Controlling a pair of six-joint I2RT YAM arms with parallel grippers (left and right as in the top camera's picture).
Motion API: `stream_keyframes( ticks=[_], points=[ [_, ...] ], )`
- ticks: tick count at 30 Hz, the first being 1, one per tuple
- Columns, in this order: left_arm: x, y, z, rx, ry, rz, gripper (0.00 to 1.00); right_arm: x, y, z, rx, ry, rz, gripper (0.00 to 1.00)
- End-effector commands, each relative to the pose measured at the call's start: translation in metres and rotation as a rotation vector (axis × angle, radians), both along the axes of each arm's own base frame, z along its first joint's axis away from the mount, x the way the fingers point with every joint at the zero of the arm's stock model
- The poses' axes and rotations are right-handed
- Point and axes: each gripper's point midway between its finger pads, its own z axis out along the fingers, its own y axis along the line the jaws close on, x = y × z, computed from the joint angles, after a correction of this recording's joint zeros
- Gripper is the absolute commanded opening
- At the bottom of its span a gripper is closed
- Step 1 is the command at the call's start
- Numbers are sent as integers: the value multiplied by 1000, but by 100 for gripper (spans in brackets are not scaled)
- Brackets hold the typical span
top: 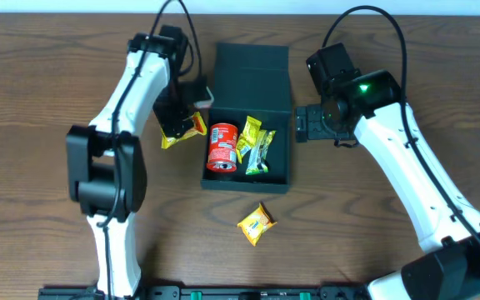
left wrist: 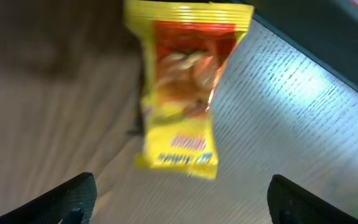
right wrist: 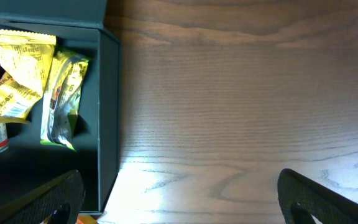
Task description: Pack container
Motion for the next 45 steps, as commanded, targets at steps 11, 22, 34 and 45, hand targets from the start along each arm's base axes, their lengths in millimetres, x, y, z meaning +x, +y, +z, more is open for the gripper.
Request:
stream_keyframes(
  ticks=[11, 22, 34, 45],
  points=[
    [-3, -16, -36, -86, 76, -57, 81, 0, -3, 7, -3, -20, 15, 99],
    [-2, -13, -30, -84, 66, 21, 77, -1, -3, 7, -4, -18, 14, 99],
    [5, 9, -1, -239, 38, 164, 82, -3, -3, 6, -6, -10, 14, 99],
    [0, 26, -1, -260, 54, 111, 91, -2, -3, 7, -2, -11, 15, 99]
  ],
)
